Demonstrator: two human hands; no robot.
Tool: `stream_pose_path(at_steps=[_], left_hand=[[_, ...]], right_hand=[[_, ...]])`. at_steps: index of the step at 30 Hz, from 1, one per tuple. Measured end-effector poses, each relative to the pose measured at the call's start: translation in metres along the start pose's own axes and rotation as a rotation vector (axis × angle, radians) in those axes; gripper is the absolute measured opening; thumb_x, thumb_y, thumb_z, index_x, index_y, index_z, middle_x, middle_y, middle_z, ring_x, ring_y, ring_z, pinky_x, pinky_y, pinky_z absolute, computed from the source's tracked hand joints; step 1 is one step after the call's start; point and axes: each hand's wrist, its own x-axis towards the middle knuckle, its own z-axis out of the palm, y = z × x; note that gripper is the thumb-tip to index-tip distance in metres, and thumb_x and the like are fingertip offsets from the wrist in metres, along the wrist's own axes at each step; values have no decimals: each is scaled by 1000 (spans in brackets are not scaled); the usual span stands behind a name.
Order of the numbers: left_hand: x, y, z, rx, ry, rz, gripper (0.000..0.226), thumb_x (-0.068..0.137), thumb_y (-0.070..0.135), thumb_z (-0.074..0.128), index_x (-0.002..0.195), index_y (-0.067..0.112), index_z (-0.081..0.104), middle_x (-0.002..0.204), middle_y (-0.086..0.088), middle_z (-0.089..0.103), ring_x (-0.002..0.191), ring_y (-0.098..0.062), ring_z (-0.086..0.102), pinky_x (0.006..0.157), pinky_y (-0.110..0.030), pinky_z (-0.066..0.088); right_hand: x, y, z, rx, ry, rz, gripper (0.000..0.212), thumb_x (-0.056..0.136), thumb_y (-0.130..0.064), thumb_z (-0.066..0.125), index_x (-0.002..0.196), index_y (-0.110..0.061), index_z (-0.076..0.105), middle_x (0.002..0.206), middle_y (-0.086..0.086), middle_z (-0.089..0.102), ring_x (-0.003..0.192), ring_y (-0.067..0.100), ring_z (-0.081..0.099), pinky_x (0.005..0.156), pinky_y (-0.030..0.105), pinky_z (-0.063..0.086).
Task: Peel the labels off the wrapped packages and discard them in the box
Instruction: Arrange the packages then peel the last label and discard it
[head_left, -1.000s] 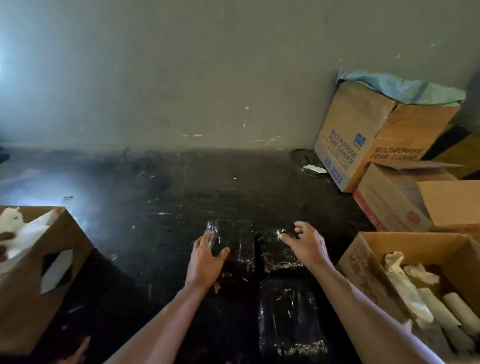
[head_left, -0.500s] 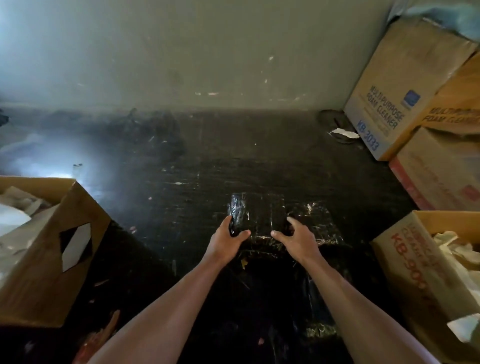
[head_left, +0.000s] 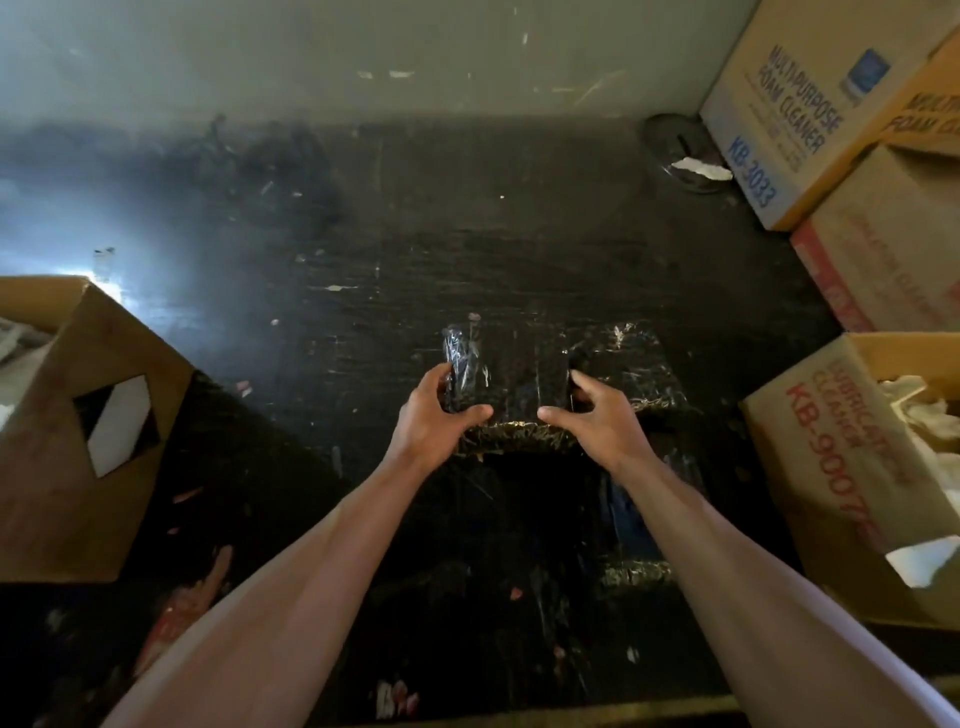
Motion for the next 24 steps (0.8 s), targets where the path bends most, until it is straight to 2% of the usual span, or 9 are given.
stream_pose_path(at_steps=[4,8,12,17,21,24], left_hand=[[-46,-16,6,5,14,3,87,73,42,85,147,27,40,133,7,58,119,-14,57,101,-38,47],[-89,-33,16,-24,43,-17,82,73,39,86,143,27,44,129,7,59,109,-10,59,88,-27,46],[-120,-50,23,-35,57,-36,76,76,35,84,141,27,47,130,7,57,107,-8,56,80,-24,43],[-134,-68,32,-50,42,-59,77,78,32,83,144,26,44,136,4,55,110,-9,56,85,-28,44],[-134,-78,39,-30,33,-93,76,80,30,82,145,24,42,136,4,54,94,1,55,74,-21,42],[-137,-80,43,1,32,-100,76,82,32,80,146,23,40,134,4,56,105,-8,56,84,-27,46]], right_hand=[[-45,11,2,-5,-20,1,89,78,-35,83,152,-11,38,152,5,47,140,19,42,114,36,32],[-86,30,6,-1,-20,1,92,75,-37,85,151,-12,40,149,7,51,138,20,46,112,34,34],[-109,43,12,-63,-39,-18,91,75,-39,85,150,-10,41,148,9,52,137,23,47,111,36,37],[-117,58,26,-129,-52,-2,90,75,-40,84,149,-10,43,146,12,53,134,26,50,111,38,41],[-116,64,36,-199,-50,-13,85,79,-37,82,149,-8,43,145,13,54,131,26,53,107,37,43],[-116,65,40,-250,-38,-23,79,84,-31,79,148,-4,42,142,15,56,127,25,57,102,33,45]])
